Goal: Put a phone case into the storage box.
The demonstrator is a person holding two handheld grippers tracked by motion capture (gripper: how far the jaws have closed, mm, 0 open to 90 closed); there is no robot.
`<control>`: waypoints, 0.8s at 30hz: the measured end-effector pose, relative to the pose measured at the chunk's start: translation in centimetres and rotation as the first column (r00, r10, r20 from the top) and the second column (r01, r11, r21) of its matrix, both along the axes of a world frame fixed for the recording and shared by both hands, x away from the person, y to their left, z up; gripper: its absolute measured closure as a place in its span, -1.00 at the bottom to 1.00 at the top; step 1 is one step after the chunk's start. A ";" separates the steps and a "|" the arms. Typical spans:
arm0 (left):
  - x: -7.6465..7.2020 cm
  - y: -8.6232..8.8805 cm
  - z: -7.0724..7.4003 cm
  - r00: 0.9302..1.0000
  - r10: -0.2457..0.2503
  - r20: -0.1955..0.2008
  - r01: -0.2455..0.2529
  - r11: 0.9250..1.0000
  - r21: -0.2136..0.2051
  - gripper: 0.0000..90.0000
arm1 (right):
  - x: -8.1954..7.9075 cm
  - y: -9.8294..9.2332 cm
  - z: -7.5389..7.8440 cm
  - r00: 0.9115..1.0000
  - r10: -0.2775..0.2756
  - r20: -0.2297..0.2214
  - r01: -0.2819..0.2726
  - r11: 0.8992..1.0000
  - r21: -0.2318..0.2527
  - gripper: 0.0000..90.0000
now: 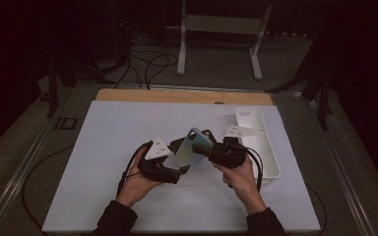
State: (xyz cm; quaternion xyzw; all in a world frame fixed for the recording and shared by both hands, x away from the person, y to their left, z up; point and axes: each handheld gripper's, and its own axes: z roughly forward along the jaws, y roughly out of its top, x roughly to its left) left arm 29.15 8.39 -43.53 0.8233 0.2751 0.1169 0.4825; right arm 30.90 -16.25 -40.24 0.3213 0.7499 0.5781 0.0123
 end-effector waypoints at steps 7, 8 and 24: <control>0.0 -0.1 -0.1 0.998 -0.058 -0.021 0.058 0.998 -0.035 -0.67 | -0.4 -0.2 0.6 0.997 0.070 0.029 -0.071 0.997 0.024 0.92; 0.0 -0.1 -0.2 0.997 -0.067 -0.023 0.066 0.997 -0.041 -0.68 | -0.4 -0.2 0.6 0.996 0.081 0.028 -0.082 0.996 0.029 0.92; -0.1 -0.1 -0.3 0.981 -0.178 -0.075 0.170 0.980 -0.099 -0.22 | -0.8 0.2 0.9 0.981 0.181 0.065 -0.184 0.982 0.033 0.92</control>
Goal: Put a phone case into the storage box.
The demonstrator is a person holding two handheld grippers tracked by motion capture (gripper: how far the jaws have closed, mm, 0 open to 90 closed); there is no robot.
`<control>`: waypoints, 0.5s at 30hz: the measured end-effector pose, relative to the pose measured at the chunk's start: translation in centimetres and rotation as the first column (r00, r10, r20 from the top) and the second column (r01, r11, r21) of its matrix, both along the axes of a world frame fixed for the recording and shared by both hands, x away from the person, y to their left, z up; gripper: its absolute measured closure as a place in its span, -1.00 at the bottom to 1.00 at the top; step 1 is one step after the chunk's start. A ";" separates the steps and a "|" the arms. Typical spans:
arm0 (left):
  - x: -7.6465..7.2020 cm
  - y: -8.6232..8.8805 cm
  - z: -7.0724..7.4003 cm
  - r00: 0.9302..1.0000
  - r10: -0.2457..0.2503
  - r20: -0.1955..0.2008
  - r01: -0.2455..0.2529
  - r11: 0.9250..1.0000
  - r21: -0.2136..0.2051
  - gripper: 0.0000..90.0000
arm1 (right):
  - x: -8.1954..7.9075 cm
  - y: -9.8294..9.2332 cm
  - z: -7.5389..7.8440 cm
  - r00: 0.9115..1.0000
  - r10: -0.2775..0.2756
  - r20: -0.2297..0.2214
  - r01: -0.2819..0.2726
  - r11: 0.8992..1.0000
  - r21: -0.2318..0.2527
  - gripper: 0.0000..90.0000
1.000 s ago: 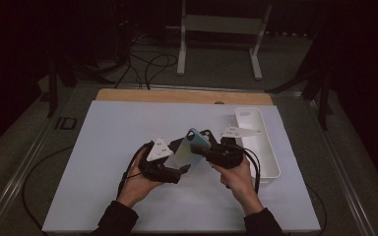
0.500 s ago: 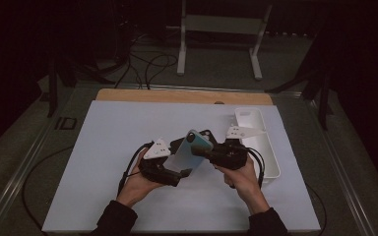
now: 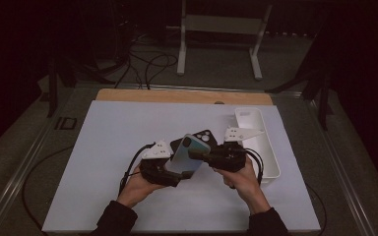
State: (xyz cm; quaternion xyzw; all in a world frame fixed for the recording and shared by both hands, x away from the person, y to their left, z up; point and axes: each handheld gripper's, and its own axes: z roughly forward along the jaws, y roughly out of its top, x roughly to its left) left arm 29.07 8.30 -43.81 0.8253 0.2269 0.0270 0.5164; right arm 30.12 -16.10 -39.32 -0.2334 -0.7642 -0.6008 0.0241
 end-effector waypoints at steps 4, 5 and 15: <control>0.0 0.2 -0.2 1.000 -0.028 -0.010 0.028 1.000 0.000 0.06 | 0.1 -0.3 0.1 1.000 -0.001 0.016 0.001 1.000 -0.028 0.87; 0.0 0.2 -0.2 1.000 -0.029 -0.009 0.029 1.000 0.003 0.12 | 0.1 -0.4 0.1 1.000 -0.002 0.018 0.003 0.999 -0.033 0.83; -0.1 0.0 -0.3 0.999 -0.049 -0.005 0.049 0.999 -0.004 0.65 | 0.2 -0.6 0.0 0.997 -0.063 0.037 0.065 0.995 -0.073 0.08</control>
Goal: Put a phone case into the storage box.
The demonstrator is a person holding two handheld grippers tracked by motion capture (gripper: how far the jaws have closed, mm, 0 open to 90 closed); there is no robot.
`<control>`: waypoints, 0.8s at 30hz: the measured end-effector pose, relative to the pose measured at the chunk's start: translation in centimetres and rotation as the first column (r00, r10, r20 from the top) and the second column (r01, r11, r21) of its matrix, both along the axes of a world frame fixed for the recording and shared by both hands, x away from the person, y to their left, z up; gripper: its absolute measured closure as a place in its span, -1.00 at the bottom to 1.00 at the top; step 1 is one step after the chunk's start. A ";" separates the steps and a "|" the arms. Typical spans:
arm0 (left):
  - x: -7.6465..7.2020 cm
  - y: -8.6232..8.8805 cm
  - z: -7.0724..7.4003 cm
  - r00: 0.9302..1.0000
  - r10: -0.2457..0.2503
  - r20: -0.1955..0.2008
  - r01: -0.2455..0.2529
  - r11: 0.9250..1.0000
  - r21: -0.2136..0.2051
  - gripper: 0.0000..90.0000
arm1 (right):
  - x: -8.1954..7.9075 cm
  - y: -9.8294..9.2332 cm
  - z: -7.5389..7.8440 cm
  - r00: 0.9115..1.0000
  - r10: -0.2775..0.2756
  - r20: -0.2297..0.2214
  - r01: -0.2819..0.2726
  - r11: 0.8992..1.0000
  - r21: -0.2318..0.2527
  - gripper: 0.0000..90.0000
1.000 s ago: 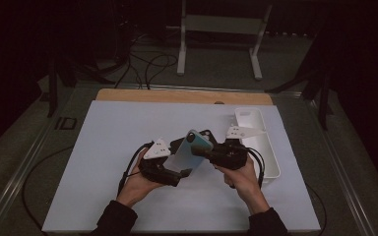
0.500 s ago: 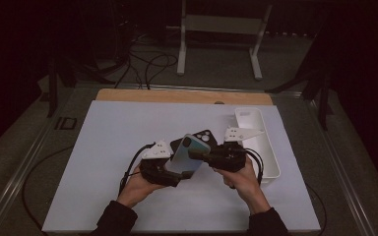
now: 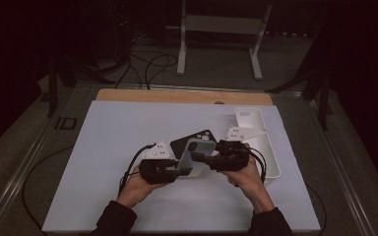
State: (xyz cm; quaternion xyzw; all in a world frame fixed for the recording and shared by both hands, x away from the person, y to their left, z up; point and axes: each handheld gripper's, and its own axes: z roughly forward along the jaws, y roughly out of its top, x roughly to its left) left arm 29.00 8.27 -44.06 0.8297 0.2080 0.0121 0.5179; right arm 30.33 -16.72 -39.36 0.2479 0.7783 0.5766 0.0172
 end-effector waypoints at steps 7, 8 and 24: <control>-0.1 0.1 0.1 0.999 0.025 0.033 -0.026 0.999 0.035 0.78 | -0.5 1.4 -0.3 0.994 -0.103 0.045 0.108 0.986 -0.129 -0.71; -0.1 0.1 0.1 0.999 0.033 0.035 -0.035 0.999 0.037 0.79 | -0.5 1.4 -0.3 0.993 -0.110 0.050 0.116 0.984 -0.132 -0.74; 0.0 0.2 0.1 0.991 0.118 0.071 -0.121 0.992 0.046 0.79 | -0.5 0.4 0.1 0.980 -0.198 -0.021 0.196 0.979 -0.058 -0.73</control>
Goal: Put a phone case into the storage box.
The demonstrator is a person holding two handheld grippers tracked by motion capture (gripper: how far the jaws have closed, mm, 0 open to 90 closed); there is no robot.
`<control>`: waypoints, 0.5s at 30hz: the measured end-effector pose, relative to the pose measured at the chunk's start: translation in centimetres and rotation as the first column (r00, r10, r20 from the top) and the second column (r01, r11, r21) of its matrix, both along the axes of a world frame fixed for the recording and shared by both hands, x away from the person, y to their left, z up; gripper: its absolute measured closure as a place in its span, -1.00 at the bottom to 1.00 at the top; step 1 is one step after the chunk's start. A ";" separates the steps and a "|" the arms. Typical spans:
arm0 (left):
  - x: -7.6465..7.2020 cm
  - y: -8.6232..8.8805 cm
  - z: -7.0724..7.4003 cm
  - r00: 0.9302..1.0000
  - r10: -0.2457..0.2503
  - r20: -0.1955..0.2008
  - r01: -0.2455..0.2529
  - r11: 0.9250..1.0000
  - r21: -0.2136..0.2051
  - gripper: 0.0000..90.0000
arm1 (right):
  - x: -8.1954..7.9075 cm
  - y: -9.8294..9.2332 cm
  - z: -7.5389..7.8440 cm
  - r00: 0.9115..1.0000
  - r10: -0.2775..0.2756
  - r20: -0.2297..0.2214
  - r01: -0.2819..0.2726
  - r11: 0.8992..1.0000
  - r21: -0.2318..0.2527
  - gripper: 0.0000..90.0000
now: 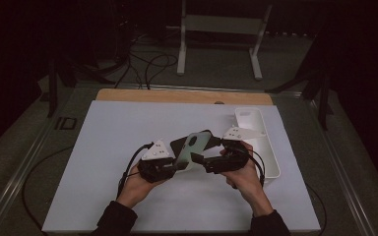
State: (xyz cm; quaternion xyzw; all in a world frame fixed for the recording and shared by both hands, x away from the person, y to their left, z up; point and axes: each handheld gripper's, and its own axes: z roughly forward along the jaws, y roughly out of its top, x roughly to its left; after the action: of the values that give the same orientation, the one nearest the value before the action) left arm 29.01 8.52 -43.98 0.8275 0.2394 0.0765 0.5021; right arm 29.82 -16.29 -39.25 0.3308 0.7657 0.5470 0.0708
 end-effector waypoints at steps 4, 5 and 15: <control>-0.2 -0.3 -0.1 1.000 0.007 0.011 -0.007 1.000 0.015 0.79 | 0.0 0.0 0.1 1.000 -0.021 -0.016 0.022 0.999 0.034 -0.70; -0.2 -0.5 -0.1 1.000 0.010 0.014 -0.010 1.000 0.019 0.79 | 0.0 0.0 0.2 0.999 -0.030 -0.021 0.031 0.999 0.035 -0.69; -0.7 -1.5 -0.3 0.998 0.033 0.051 -0.035 0.998 0.051 0.79 | 0.4 0.7 0.4 0.994 -0.099 -0.053 0.104 0.990 0.095 -0.65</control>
State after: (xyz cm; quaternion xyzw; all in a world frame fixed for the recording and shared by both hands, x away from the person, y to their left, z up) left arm 28.28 7.00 -44.30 0.8338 0.2388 0.1117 0.4850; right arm 30.19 -15.61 -38.82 0.3853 0.7219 0.5712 0.0640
